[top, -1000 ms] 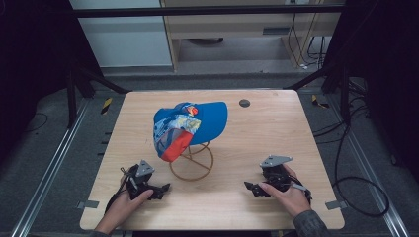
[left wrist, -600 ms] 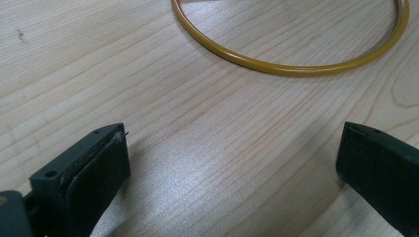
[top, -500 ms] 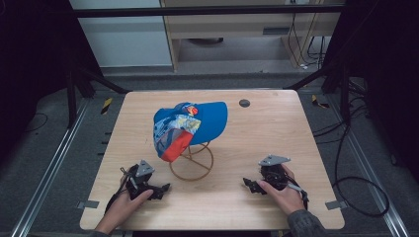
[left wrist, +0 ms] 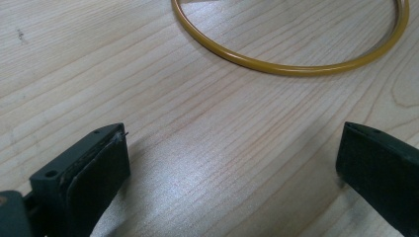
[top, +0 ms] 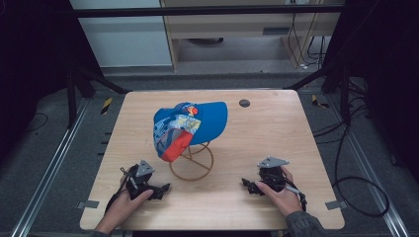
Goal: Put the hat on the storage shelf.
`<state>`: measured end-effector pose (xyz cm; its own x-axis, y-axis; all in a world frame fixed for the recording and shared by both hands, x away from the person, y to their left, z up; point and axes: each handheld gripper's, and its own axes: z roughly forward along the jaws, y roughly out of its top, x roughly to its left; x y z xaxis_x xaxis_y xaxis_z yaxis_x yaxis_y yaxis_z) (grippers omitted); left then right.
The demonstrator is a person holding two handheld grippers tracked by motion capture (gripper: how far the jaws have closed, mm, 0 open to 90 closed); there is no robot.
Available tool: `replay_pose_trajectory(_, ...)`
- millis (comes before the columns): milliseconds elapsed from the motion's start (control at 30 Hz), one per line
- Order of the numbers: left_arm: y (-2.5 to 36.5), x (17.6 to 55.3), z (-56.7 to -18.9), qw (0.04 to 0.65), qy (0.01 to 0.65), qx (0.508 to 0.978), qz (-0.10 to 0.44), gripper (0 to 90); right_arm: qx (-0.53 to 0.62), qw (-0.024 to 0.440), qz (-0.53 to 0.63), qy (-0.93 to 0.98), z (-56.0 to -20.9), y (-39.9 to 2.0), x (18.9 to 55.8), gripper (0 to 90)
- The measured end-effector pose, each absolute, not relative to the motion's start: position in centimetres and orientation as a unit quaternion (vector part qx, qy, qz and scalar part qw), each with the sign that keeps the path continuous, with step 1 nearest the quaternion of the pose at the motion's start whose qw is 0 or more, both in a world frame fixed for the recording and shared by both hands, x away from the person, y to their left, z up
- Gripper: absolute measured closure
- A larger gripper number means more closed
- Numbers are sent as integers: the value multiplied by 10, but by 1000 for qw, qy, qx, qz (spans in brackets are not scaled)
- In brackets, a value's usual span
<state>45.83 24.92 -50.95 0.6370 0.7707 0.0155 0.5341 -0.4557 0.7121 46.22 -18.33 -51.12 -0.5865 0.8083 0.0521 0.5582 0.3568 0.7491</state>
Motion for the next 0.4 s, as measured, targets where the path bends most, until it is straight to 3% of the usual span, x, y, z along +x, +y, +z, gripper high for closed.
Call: replay_pose_trajectory(400,249,457,-509,345,391,836,172,0,417,186,354,816,-512,-176,460,66)
